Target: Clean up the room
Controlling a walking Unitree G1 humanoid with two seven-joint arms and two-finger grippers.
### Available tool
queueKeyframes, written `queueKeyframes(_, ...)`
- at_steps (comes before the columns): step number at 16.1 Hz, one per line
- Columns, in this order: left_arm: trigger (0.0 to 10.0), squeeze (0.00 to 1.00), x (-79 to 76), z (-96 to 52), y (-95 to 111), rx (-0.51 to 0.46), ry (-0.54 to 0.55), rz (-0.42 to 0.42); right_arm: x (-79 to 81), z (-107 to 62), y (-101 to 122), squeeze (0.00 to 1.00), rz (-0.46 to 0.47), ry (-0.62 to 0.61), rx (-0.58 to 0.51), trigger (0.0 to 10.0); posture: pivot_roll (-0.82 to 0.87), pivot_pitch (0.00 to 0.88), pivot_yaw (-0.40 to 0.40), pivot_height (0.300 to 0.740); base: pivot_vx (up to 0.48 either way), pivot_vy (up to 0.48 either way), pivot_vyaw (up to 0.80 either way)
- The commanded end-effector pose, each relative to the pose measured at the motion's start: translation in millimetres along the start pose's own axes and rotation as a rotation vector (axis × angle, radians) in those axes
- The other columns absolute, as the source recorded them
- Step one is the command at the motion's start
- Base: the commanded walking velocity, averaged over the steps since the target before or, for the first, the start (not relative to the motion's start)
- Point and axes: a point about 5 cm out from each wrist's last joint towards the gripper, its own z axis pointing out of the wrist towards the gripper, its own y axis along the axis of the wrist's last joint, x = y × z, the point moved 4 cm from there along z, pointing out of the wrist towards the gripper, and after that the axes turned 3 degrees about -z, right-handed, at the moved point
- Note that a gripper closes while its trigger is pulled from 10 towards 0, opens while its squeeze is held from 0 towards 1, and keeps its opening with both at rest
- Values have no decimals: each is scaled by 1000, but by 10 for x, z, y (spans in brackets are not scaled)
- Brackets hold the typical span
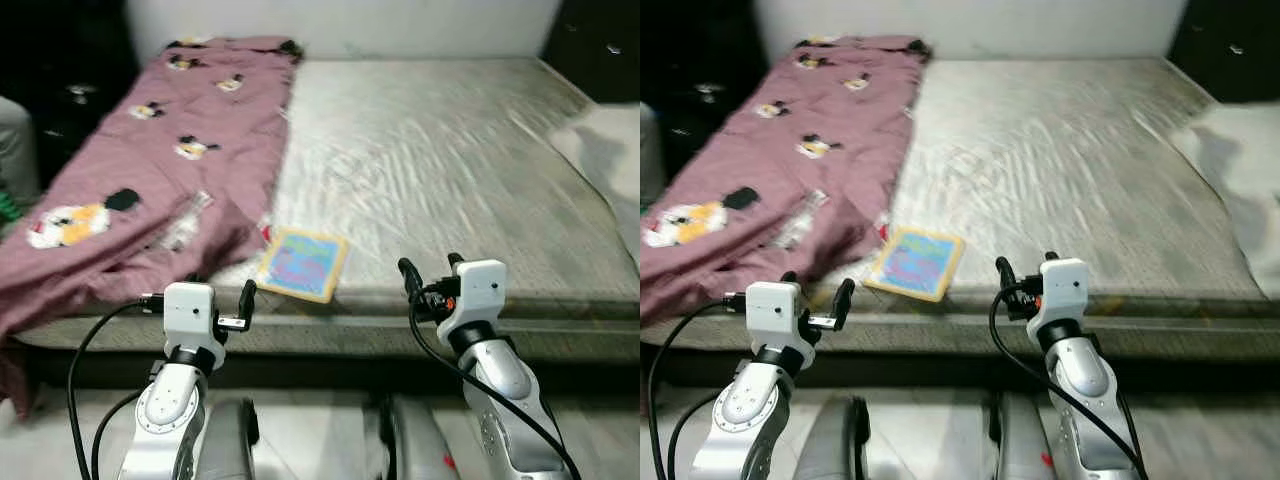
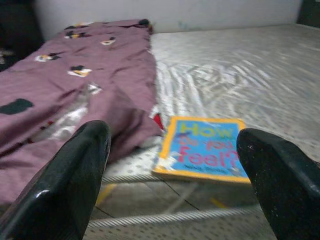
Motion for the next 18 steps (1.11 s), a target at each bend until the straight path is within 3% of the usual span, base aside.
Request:
queueKeyframes(1,10000,0,12,4,13,-4,2,-4,-12,9,18,0,-1,-3,-6,10000,-30,52,36,536,0,0,0)
queueKeyframes(18,10000,0,3,15,23,-5,-14,2,-8,28,-7,0,-1,-10,5,10000,-26,56,43,536,15,0,-65)
